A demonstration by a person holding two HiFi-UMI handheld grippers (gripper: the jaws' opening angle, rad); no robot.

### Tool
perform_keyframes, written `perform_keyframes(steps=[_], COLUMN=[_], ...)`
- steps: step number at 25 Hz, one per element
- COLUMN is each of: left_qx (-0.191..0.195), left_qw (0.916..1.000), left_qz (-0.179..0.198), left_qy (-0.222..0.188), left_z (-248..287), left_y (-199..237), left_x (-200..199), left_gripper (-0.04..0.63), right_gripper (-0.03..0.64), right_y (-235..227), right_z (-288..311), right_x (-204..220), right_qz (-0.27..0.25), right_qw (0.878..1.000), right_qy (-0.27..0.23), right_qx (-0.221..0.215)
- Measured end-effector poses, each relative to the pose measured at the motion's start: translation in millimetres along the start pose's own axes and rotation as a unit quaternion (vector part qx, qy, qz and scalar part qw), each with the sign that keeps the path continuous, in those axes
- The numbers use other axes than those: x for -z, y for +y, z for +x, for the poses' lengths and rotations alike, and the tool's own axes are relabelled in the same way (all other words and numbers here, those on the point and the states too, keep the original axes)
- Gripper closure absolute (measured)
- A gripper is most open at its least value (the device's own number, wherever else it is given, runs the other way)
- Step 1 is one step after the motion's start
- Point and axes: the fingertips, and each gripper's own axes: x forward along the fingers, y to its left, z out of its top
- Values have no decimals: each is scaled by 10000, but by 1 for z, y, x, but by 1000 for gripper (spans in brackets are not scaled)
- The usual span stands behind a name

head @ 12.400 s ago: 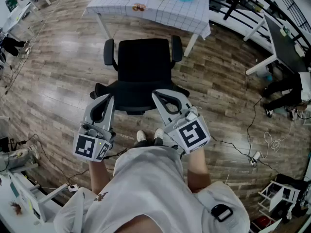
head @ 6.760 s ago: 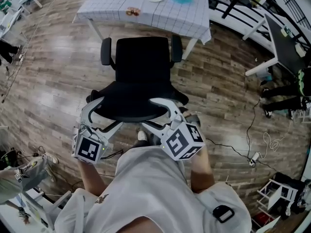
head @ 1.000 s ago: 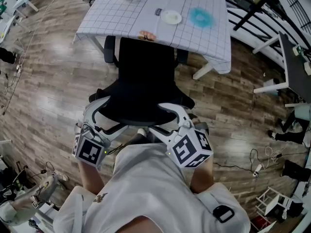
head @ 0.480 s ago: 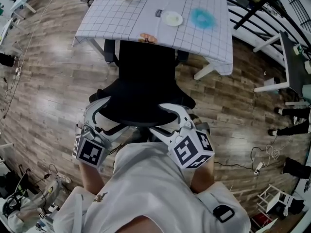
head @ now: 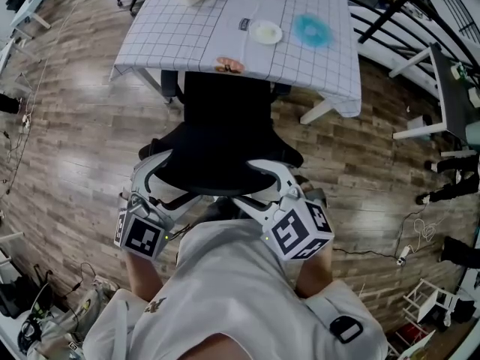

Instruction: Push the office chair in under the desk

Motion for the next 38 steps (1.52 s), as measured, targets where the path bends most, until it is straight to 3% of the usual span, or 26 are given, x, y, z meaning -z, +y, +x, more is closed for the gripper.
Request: perform_keyframes(steps=[20, 38], left_qx=[55, -26], left_qw=[9999, 10000], left_qz=[58, -50], left_qy=[148, 79], left_z=[24, 56], left_y=[56, 91], left_x=[14, 12], left_gripper=[176, 176], right_gripper=[318, 319], right_y=[-52, -102], right_z=[29, 38], right_x=[-11, -12], right_qz=[-18, -105], right_qw=[9999, 9999], right_qy=[-19, -33], right_qx=[165, -52])
